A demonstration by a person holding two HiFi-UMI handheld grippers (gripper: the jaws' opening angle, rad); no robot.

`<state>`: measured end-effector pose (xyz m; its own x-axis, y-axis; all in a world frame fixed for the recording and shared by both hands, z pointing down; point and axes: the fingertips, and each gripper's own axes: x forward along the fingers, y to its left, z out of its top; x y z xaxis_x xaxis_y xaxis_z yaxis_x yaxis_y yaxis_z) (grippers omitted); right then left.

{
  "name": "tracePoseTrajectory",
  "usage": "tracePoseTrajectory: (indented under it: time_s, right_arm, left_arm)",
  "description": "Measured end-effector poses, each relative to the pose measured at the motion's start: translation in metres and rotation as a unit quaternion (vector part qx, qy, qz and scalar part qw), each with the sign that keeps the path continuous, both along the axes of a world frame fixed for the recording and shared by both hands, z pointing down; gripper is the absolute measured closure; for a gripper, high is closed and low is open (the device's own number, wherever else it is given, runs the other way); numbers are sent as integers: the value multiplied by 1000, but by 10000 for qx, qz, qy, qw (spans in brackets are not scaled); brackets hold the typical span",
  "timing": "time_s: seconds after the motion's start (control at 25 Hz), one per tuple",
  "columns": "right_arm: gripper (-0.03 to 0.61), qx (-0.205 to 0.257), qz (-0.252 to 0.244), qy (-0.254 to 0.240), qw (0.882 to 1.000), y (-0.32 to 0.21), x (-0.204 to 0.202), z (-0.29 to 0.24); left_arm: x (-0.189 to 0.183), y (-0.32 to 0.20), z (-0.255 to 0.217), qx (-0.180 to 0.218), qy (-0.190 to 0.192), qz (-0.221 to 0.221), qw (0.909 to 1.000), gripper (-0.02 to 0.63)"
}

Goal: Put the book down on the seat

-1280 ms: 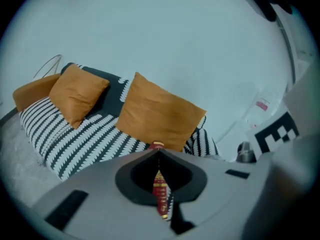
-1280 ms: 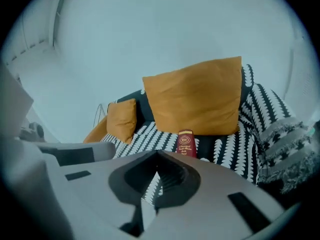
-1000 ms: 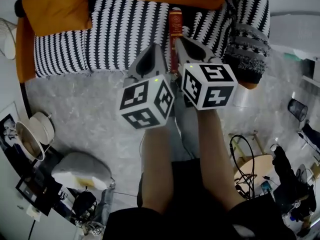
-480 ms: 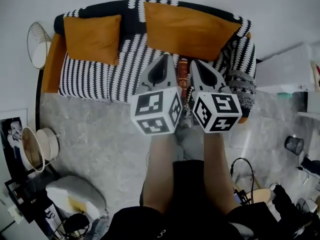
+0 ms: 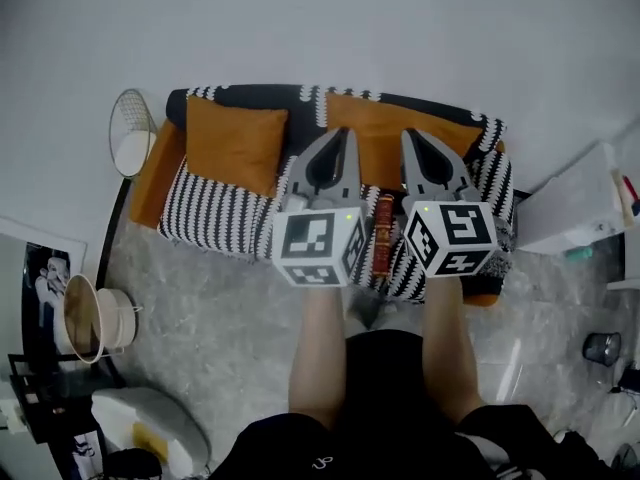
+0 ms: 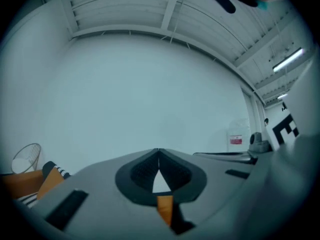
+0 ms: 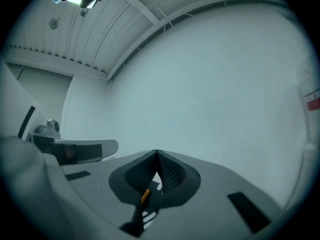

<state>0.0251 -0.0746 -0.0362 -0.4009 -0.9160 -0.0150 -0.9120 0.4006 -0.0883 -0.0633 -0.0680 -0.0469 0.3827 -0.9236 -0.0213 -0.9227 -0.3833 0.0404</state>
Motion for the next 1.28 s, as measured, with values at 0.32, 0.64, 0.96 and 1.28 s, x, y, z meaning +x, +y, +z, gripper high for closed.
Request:
tracePoseTrajectory:
  time_s: [0.32,0.64,0.96,1.28]
  right_arm:
    - [569,670,-140,-42,9976,0,3,-81]
    - [569,590,-23,129,9982,-9,21,-79]
    - [569,622,1,170,9979,-9,34,-78]
    - [569,565,83,230,9981,-8,48,-74]
  left_arm:
    - [-1,-2,-66,485,-559,-444,9963,601]
    - [24,-8,-81,668,-599,-315,9955,601]
    - [41,-10,-73,593,-524,-214,9966,601]
    - [55,-15,-69,524,-437,-95,9976,601]
